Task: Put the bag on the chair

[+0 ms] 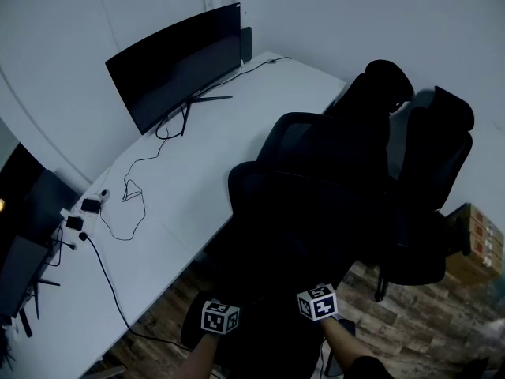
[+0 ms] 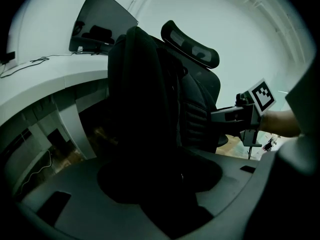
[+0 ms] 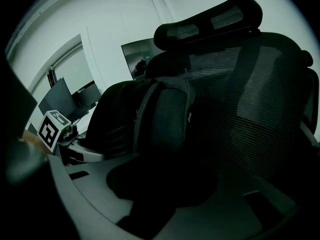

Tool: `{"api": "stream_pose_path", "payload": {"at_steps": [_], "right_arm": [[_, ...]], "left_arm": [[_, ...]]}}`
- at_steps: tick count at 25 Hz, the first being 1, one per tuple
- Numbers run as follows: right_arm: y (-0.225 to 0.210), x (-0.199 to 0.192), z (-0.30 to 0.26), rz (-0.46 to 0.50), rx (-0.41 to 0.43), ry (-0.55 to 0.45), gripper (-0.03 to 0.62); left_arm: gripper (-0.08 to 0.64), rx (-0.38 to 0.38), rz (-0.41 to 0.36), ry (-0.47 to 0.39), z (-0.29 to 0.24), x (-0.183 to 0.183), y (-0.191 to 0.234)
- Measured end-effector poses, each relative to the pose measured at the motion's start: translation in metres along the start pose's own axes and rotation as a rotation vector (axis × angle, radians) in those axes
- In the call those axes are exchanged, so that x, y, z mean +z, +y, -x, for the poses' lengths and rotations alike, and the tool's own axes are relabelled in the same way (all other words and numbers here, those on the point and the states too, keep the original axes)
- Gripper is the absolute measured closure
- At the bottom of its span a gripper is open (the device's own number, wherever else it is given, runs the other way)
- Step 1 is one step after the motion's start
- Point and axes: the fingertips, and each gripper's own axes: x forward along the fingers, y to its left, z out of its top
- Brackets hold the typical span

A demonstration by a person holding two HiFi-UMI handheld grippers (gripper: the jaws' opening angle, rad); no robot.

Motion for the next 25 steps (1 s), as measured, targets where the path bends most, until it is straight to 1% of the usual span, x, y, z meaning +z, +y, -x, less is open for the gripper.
{"api": "stream_pose_path", "payload": {"at_steps": [4,9,15,20,25], "right_arm": [[-0.006,0.001,-0.01,0.007,-0.014,-0.001,0.465],[-0.017,0.0,-0.022,0.008,-0.056,0.0,0.431],[-0.033,-0.003,-0.022,-0.003,-0.111,0.013,0.377],[-0.038,-0.001,-0.011,-0.021,-0.163,-0.008,0.371],[-0.035,0.006,-0.001,-0.03,-0.186,-0.037,0.37]], "left_arm": [[0.312,0.004,0.0,0.006,-0.006,0.0,0.008],[0.275,0.015,-0.001,0.004,-0.01,0.0,0.018],[0.22,0.052,-0.009,-0.018,-0.008,-0.001,0.023],[0.199,0.074,-0.012,-0.033,-0.002,-0.001,0.025],[0.187,0.062,-0.01,-0.043,0.007,0.004,0.024]]}}
